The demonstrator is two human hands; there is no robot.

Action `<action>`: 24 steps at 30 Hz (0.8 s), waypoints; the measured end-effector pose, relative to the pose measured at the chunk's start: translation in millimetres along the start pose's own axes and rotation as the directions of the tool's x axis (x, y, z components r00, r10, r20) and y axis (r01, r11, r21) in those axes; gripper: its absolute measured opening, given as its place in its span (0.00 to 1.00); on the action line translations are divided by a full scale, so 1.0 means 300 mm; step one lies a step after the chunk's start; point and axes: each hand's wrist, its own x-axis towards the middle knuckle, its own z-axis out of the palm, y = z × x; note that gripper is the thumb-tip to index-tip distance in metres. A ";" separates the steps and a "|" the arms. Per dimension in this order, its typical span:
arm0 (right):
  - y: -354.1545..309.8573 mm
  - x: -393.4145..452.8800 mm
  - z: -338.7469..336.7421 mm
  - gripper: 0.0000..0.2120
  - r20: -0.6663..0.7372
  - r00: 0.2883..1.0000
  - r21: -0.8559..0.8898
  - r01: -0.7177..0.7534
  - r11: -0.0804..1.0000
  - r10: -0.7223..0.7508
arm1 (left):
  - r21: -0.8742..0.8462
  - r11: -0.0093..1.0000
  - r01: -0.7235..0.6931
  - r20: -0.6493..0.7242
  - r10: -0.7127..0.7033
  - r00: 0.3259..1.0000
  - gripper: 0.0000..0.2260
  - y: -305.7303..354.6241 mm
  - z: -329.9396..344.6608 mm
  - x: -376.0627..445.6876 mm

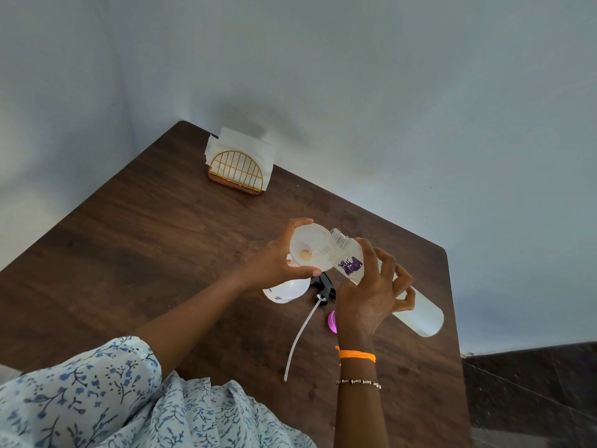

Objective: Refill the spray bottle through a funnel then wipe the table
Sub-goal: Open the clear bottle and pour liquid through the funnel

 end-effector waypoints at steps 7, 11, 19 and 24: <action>-0.001 -0.001 -0.006 0.33 -0.001 1.000 0.003 -0.001 1.000 0.001 | -0.015 1.000 0.006 0.007 -0.006 1.000 0.38 -0.007 0.000 0.001; -0.001 -0.001 -0.004 0.32 0.005 1.000 -0.001 -0.008 1.000 0.008 | 0.001 1.000 0.006 0.001 -0.006 1.000 0.38 -0.006 0.001 0.002; 0.000 -0.001 -0.002 0.32 -0.007 1.000 0.002 0.002 1.000 -0.002 | 0.000 1.000 0.018 0.006 -0.018 1.000 0.38 0.003 -0.001 -0.003; 0.000 -0.001 -0.002 0.32 -0.005 1.000 -0.003 -0.004 1.000 0.004 | 0.007 1.000 0.018 0.008 -0.018 1.000 0.38 -0.003 -0.001 0.000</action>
